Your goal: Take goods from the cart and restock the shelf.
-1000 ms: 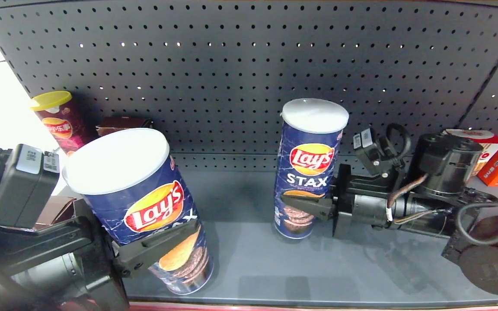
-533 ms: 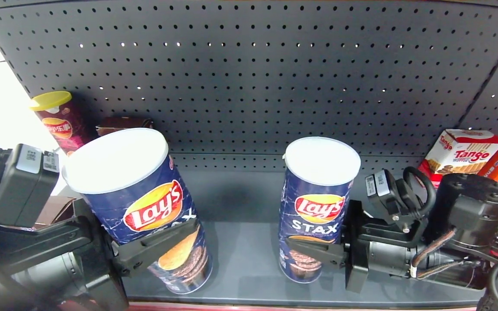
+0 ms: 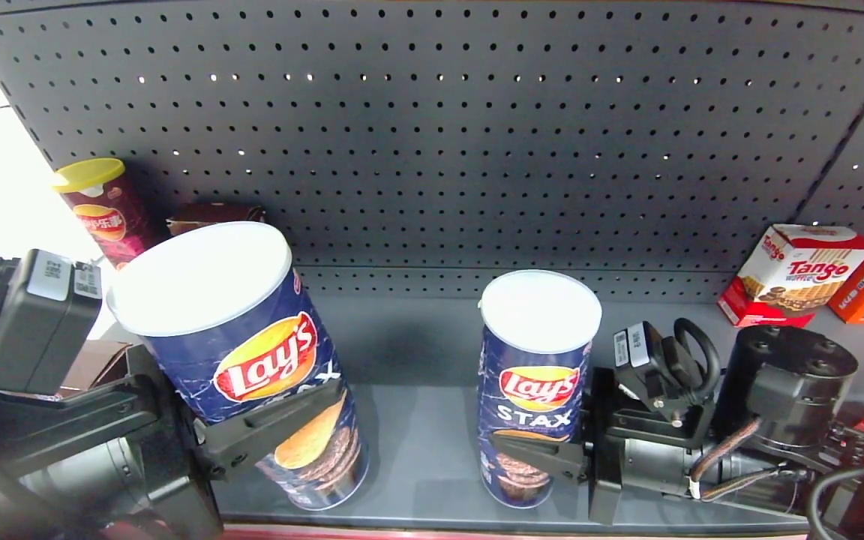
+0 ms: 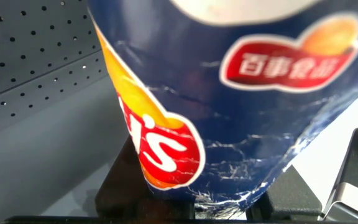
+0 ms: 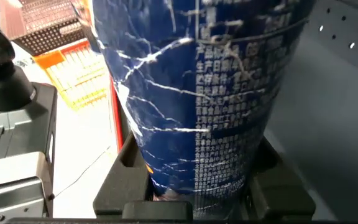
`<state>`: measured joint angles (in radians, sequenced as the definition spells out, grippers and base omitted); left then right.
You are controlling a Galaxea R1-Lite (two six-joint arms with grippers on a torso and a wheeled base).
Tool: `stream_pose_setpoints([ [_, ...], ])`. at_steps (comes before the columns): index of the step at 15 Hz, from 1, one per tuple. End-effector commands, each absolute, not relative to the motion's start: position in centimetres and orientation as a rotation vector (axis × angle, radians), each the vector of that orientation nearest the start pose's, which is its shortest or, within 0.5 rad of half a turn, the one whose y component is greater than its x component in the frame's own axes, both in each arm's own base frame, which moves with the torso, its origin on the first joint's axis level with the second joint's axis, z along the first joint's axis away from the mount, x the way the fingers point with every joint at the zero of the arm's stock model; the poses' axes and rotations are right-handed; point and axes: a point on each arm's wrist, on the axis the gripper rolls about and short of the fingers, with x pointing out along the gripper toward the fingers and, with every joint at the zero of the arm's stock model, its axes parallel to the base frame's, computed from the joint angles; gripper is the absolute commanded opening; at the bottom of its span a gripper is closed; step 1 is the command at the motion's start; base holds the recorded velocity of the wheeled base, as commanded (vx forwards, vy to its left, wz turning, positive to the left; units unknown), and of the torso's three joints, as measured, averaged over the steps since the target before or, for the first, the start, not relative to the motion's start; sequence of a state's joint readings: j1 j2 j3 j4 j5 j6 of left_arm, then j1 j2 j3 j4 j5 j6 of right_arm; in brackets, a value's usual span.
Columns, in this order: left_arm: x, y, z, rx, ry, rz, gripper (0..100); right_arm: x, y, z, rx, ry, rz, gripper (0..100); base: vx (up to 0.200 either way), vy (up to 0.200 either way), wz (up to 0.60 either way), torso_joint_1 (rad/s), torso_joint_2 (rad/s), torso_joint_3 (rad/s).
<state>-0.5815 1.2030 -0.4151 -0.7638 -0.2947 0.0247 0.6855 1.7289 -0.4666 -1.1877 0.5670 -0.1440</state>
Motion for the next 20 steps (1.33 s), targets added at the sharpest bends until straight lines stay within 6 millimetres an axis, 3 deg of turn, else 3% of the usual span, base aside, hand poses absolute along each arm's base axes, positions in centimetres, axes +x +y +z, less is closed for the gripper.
stream_pose_setpoints([
  [1, 13.9, -9.9, 20.7, 0.027, 0.014, -0.876, 0, 20.6, 18.4, 13.9, -0.131, 0.008, 1.257, 0, 0.0, 0.0, 0.0, 0.0, 0.0, 0.0],
  [6, 13.8, -9.9, 20.4, 0.028, 0.024, -0.878, 0, 20.8, 18.5, 13.8, -0.134, 0.002, 1.256, 0, 0.0, 0.0, 0.0, 0.0, 0.0, 0.0],
  [7, 13.8, -9.8, 20.3, 0.028, 0.027, -0.878, 0, 20.8, 18.5, 13.8, -0.134, -0.002, 1.254, 100, 0.0, 0.0, 0.0, 0.0, 0.0, 0.0],
  [11, 13.7, -9.8, 19.9, 0.03, 0.041, -0.879, 0, 20.2, 17.7, 14.4, -0.134, -0.024, 1.206, 100, 0.0, 0.0, 0.0, 0.0, 0.0, 0.0],
  [13, 13.6, -9.8, 19.9, 0.031, 0.043, -0.879, 0, 19.2, 16.2, 15.2, -0.134, -0.048, 1.185, 100, 0.0, 0.0, 0.0, 0.0, 0.0, 0.0],
  [20, 13.5, -9.7, 19.8, 0.031, 0.043, -0.884, 0, 14.2, 11.4, 17.6, -0.128, -0.162, 1.09, 100, 0.0, 0.0, 0.0, 0.0, 0.0, 0.0],
])
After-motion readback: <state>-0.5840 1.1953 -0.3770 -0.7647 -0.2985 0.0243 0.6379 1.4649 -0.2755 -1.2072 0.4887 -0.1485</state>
